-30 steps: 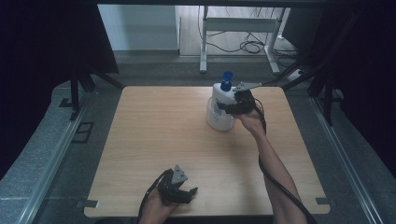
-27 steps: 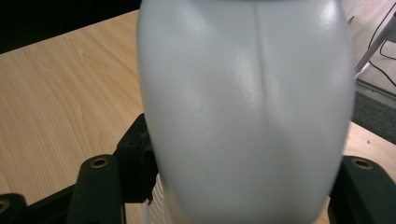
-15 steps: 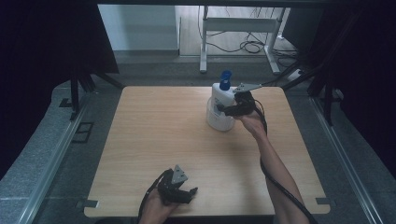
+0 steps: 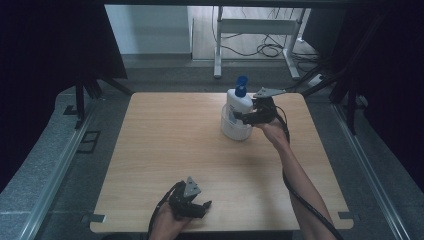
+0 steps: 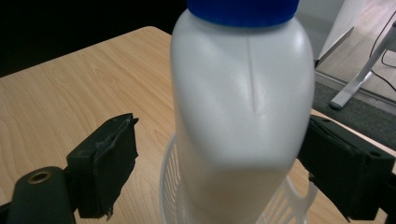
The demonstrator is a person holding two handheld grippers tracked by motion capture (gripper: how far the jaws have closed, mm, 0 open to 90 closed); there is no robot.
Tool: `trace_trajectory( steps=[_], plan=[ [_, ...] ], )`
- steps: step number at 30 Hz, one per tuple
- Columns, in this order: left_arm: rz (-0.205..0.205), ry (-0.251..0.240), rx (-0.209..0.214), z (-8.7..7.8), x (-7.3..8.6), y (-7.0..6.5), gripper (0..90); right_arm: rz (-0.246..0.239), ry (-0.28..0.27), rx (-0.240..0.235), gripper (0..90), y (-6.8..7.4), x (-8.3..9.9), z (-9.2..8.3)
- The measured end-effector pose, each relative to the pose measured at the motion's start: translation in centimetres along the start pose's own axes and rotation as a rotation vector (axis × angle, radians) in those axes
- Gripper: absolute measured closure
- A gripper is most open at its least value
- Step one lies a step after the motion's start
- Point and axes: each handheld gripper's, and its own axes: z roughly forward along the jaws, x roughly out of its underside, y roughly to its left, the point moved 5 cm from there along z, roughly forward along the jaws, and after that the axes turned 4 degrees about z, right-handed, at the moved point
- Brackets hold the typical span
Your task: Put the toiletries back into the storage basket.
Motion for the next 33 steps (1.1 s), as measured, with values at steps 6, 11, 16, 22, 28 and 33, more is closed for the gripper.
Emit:
trace_trajectory(
  steps=[6,11,16,22,28,33],
  plan=[
    [0.000,0.000,0.000,0.0,0.0,0.0,20.7,-0.010,-0.005,0.005,11.6,0.2,-0.5,-0.9],
    [0.000,0.001,0.000,0.0,0.0,0.0,20.8,-0.001,-0.001,0.019,7.8,0.2,-0.7,-1.7],
    [0.000,0.000,0.000,0.0,0.0,0.0,20.7,0.000,0.014,0.021,5.2,0.3,-0.5,-2.3],
    [0.000,0.000,0.000,0.0,0.0,0.0,20.7,-0.006,0.030,0.026,3.6,0.5,-0.3,-3.0],
    [0.000,0.000,0.000,0.0,0.0,0.0,20.8,-0.010,0.042,0.031,3.2,0.7,-0.1,-3.7],
    [0.000,0.001,0.000,0.0,0.0,0.0,20.8,-0.019,0.050,0.035,3.2,0.9,0.1,-4.2]
  ],
)
